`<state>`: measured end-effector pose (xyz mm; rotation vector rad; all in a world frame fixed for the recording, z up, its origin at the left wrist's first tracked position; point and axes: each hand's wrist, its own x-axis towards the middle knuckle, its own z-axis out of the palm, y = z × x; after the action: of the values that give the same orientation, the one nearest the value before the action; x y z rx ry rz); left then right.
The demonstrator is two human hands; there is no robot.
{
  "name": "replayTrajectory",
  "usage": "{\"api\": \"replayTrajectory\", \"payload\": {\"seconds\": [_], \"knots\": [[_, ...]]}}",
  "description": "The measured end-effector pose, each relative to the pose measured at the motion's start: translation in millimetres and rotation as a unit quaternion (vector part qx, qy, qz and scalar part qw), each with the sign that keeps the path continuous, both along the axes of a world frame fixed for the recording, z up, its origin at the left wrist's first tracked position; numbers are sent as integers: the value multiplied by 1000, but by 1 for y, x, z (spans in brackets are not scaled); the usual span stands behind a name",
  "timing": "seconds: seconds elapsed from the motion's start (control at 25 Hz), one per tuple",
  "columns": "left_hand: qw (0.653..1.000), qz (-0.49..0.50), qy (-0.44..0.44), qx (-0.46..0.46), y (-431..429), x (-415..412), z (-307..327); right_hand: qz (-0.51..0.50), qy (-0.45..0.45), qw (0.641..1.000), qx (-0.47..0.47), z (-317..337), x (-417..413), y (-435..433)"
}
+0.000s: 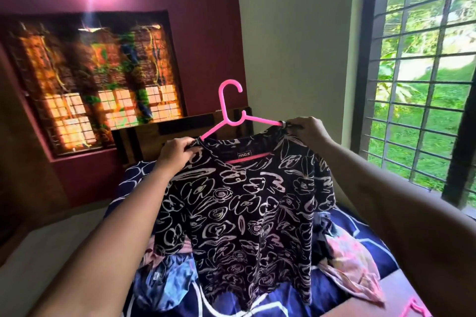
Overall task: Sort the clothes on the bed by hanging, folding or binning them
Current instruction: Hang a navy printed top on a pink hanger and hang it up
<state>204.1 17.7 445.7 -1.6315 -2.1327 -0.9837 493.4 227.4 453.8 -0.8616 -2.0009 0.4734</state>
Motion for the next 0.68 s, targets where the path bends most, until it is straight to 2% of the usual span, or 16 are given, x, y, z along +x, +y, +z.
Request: {"api": "replayTrajectory", "payload": {"seconds": [0.28,0.4,0.48,0.56,0.68], "knots": [[997,-27,11,65,2,9,25,26,-15,999,35,18,-15,-8],[990,23,33,137,-13,5,23,19,30,999,40,21,-10,-7],[985,53,19,166,-22,-7,18,6,41,998,50,21,-9,-9],[986,56,-6,159,-31,-26,14,-1,36,998,60,21,-12,-10],[987,112,-30,112,-47,-48,8,-10,43,998,49,21,-14,-8]]}}
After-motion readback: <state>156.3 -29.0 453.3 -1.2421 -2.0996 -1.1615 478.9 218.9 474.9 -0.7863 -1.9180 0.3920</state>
